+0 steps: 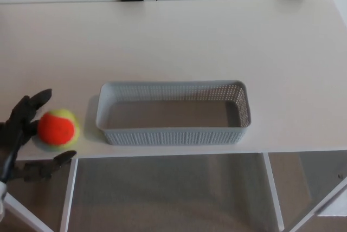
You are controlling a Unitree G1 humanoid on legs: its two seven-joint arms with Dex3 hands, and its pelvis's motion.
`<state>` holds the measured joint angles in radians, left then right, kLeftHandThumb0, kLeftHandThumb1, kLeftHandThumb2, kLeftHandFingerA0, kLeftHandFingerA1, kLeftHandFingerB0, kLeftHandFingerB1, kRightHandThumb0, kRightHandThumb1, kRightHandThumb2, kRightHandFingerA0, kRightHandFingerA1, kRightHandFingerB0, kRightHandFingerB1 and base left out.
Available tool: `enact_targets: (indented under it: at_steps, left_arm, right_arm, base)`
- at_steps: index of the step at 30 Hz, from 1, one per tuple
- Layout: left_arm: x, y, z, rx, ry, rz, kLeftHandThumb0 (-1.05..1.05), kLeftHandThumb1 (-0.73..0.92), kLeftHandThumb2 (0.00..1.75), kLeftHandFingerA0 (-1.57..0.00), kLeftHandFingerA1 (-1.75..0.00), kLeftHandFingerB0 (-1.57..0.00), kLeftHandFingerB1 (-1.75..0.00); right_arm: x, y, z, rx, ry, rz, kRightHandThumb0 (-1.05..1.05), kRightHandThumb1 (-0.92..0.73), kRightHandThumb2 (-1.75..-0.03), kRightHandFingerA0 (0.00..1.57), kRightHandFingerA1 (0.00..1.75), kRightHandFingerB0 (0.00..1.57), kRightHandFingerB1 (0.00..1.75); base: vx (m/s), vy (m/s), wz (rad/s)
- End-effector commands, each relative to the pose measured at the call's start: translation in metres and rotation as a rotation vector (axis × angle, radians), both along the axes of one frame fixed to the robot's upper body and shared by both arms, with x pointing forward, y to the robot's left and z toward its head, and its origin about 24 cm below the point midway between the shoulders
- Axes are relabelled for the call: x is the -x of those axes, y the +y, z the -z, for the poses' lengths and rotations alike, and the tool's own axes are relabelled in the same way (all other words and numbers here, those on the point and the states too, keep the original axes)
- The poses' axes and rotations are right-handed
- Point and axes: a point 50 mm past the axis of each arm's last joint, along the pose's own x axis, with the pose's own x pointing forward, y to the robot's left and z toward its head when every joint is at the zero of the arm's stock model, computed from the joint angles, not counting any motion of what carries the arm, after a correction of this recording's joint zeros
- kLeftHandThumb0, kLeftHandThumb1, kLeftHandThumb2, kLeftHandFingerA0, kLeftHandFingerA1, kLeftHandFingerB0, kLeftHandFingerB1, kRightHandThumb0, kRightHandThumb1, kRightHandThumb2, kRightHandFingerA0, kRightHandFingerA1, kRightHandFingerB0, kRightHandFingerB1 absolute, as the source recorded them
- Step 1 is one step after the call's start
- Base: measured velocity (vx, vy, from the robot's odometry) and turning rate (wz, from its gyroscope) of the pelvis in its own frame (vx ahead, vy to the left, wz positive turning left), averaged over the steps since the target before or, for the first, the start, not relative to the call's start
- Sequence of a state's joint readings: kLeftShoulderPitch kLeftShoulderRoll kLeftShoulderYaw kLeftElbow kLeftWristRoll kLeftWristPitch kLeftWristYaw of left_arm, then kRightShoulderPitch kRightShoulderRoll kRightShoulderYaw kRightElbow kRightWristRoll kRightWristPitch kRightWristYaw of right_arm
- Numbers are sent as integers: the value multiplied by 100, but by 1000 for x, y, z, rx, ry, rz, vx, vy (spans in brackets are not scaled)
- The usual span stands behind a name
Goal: The robot walk towards a table in front and uses its left hand to pickup a tennis ball on the left side and put it in a container on the right hand side
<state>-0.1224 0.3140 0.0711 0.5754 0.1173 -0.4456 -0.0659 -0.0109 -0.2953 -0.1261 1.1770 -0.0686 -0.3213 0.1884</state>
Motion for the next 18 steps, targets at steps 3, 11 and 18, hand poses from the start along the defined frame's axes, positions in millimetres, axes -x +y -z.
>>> enact_targets:
  at_steps: [3, 11, 18]
  left_arm:
    - [-11, -8, 8, -31, 52, -58, -31, 81, 64, -114, -88, -49, -39]
    - [-11, -12, 12, -30, 60, -84, -28, 86, 66, -110, -115, -45, -35]
    - [-20, -13, 2, 7, 41, -68, -25, 83, 66, -102, -132, -70, -43]
  right_arm:
    - [-10, -8, -7, 20, -9, 16, -38, -58, -57, 56, 43, 49, 38]
    - [-18, -7, -12, 24, -29, -34, -36, -61, -58, 55, 43, 49, 39]
    - [-29, -7, -16, 33, -32, -53, -39, -61, -58, 54, 43, 48, 38]
  base:
    - [0, 0, 0]
    - [0, 0, 0]
    - [0, 0, 0]
